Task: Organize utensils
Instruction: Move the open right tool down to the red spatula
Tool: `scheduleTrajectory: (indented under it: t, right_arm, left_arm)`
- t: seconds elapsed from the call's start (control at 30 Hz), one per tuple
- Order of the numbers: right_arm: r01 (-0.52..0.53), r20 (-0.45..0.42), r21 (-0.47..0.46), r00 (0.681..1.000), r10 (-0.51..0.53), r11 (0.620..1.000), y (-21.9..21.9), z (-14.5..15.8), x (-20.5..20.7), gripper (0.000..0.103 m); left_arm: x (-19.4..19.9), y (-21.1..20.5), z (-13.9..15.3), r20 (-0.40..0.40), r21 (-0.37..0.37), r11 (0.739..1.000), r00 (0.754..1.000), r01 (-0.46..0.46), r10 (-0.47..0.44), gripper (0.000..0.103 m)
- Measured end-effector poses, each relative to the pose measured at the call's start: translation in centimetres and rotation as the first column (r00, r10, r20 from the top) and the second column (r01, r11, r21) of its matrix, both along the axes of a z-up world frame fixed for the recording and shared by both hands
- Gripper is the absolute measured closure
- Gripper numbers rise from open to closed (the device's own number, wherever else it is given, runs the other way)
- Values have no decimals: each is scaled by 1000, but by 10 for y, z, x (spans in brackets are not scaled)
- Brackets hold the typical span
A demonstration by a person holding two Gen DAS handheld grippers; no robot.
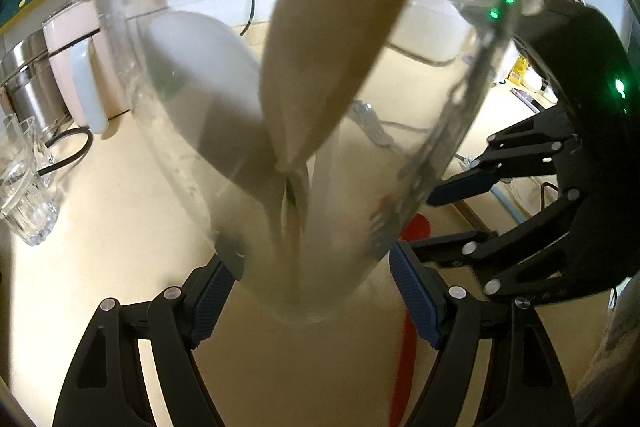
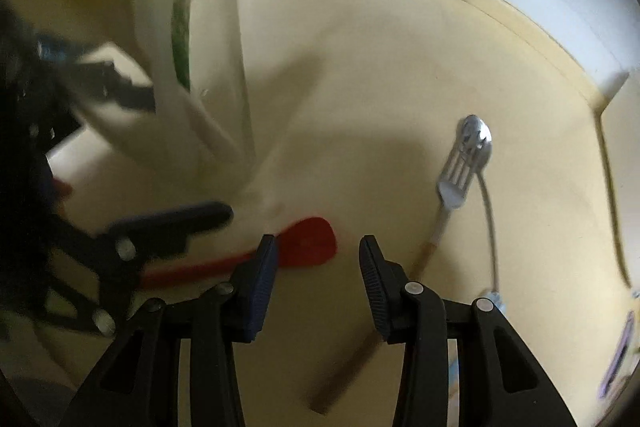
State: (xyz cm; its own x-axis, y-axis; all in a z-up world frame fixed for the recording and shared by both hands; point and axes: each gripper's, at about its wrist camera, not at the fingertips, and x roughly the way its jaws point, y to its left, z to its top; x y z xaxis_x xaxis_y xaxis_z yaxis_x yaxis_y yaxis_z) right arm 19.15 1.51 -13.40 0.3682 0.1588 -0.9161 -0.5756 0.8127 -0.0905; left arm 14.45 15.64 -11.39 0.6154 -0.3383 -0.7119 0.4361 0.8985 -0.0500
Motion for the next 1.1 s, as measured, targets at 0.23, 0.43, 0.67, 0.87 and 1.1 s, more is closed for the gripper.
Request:
scheduleTrajectory:
  t: [0.23,0.43,0.67,0.87,1.1]
  right_arm:
    - [41,58,-171,998,-32,984,-34,-1,6,61]
    - [116,-90,132,990,-104,984,-42,18,17,61]
    - [51,-19,179,999,-48,983,-7,16,32,61]
    - [8,-46,135,999,-2,991,-9,-8,22,61]
    - [-162,-10,21,987,162,987,-12,-11,-14,61]
  left_arm:
    - [-3,-1,-2,4,5,1000,1000,0,-1,23]
    - [0,-2,3,2,7,1000,1000,2,-2,23]
    - [8,12,5,5,-33,999,1000,-7,7,23]
    - [8,16,6,-8,-65,998,1000,-16,15,23]
    - [1,18,3,-15,-60,998,1000,-13,13,23]
